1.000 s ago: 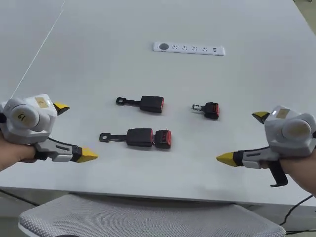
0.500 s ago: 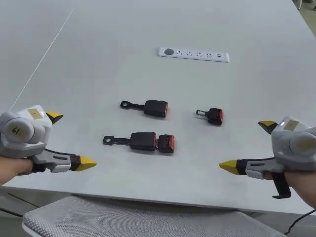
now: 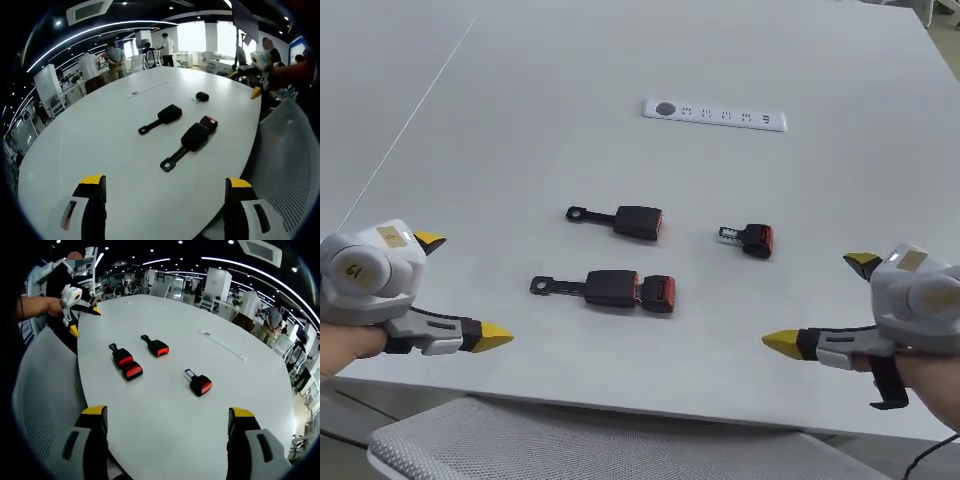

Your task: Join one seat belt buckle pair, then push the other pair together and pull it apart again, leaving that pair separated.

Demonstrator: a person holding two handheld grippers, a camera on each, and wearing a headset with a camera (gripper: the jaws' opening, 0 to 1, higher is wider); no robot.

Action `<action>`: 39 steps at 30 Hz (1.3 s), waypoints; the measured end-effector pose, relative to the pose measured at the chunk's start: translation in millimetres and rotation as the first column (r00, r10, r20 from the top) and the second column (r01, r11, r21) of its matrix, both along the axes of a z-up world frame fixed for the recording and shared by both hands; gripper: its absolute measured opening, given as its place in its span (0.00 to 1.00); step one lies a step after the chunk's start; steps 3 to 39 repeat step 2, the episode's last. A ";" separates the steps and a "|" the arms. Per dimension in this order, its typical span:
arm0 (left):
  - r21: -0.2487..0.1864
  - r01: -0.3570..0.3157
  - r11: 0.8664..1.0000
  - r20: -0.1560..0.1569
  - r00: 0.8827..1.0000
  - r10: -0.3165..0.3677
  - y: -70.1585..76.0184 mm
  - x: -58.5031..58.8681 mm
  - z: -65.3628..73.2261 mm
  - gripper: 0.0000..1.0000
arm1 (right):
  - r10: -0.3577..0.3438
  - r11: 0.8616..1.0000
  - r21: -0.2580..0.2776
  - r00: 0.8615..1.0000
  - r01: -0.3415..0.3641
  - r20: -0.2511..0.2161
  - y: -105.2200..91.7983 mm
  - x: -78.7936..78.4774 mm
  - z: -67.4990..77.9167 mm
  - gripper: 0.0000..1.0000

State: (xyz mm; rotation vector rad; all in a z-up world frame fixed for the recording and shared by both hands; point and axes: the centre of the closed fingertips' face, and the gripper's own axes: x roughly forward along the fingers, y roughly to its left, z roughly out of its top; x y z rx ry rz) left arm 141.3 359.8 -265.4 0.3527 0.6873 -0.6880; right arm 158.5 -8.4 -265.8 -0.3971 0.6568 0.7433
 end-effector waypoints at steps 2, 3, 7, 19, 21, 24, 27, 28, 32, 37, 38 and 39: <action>-0.004 0.002 1.000 0.001 1.000 -0.002 -0.9 0.7 0.9 1.00 | 0.001 1.000 -0.002 1.000 -0.001 0.000 0.4 -0.4 0.3 1.00; -0.004 0.002 1.000 0.001 1.000 -0.002 -0.9 0.7 0.9 1.00 | 0.001 1.000 -0.002 1.000 -0.001 0.000 0.4 -0.4 0.3 1.00; -0.004 0.002 1.000 0.001 1.000 -0.002 -0.9 0.7 0.9 1.00 | 0.001 1.000 -0.002 1.000 -0.001 0.000 0.4 -0.4 0.3 1.00; -0.004 0.002 1.000 0.001 1.000 -0.002 -0.9 0.7 0.9 1.00 | 0.001 1.000 -0.002 1.000 -0.001 0.000 0.4 -0.4 0.3 1.00; -0.004 0.002 1.000 0.001 1.000 -0.002 -0.9 0.7 0.9 1.00 | 0.001 1.000 -0.002 1.000 -0.001 0.000 0.4 -0.4 0.3 1.00; -0.004 0.002 1.000 0.001 1.000 -0.002 -0.9 0.7 0.9 1.00 | 0.001 1.000 -0.002 1.000 -0.001 0.000 0.4 -0.4 0.3 1.00; -0.004 0.002 1.000 0.001 1.000 -0.002 -0.9 0.7 0.9 1.00 | 0.001 1.000 -0.002 1.000 -0.001 0.000 0.4 -0.4 0.3 1.00; -0.004 0.002 1.000 0.001 1.000 -0.002 -0.9 0.7 0.9 1.00 | 0.001 1.000 -0.002 1.000 -0.001 0.000 0.4 -0.4 0.3 1.00; -0.004 0.002 1.000 0.001 1.000 -0.002 -0.9 0.7 0.9 1.00 | 0.001 1.000 -0.002 1.000 -0.001 0.000 0.4 -0.4 0.3 1.00; -0.004 0.002 1.000 0.001 1.000 -0.002 -0.9 0.7 0.9 1.00 | 0.001 1.000 -0.002 1.000 -0.001 0.000 0.4 -0.4 0.3 1.00; -0.004 0.002 1.000 0.001 1.000 -0.002 -0.9 0.7 0.9 1.00 | 0.001 1.000 -0.002 1.000 -0.001 0.000 0.4 -0.4 0.3 1.00; -0.004 0.002 1.000 0.001 1.000 -0.002 -0.9 0.7 0.9 1.00 | 0.001 1.000 -0.002 1.000 -0.001 0.000 0.4 -0.4 0.3 1.00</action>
